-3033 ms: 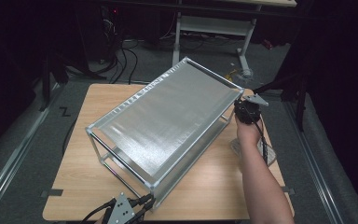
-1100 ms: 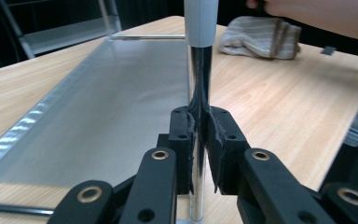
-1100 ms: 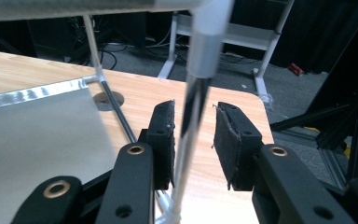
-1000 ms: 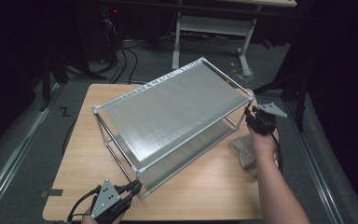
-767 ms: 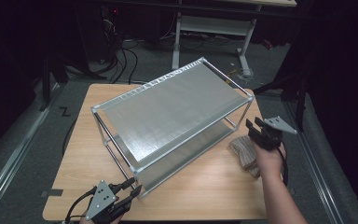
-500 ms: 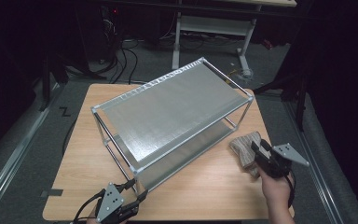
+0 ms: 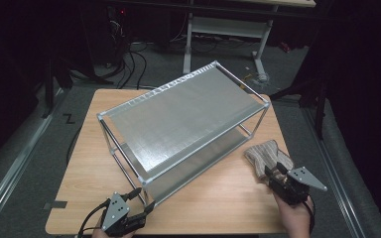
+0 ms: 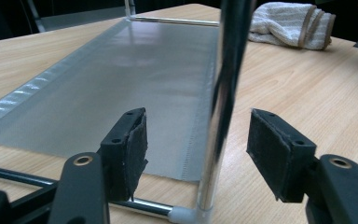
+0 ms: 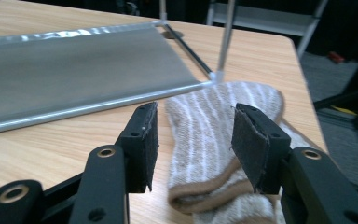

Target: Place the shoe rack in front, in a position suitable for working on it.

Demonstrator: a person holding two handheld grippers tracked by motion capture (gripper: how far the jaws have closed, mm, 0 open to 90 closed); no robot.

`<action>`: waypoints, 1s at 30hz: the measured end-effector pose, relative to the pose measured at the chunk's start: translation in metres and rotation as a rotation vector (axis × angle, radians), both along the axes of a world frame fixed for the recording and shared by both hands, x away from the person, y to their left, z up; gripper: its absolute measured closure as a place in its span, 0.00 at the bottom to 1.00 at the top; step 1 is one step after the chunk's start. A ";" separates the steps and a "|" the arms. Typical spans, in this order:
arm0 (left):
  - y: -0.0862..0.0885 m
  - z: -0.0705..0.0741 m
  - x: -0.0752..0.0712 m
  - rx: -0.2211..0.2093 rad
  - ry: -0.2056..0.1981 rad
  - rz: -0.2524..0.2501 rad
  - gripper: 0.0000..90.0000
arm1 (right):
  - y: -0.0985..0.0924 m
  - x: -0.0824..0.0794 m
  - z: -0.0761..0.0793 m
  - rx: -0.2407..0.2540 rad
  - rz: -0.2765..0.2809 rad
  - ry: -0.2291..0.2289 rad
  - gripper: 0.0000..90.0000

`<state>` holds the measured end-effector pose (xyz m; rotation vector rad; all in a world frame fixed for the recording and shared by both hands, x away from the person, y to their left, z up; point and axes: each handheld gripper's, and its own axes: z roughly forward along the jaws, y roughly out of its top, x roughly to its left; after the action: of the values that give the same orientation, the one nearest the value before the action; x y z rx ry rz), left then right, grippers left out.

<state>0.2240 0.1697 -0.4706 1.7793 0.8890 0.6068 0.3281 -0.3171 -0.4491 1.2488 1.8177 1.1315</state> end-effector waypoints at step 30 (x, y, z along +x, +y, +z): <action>0.007 -0.003 -0.012 -0.015 0.025 0.025 0.43 | -0.015 0.034 0.004 -0.013 -0.021 0.025 0.23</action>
<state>0.2117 0.1765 -0.4739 1.7681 0.9311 0.5937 0.3617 -0.3319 -0.4450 1.2768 1.8231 1.0963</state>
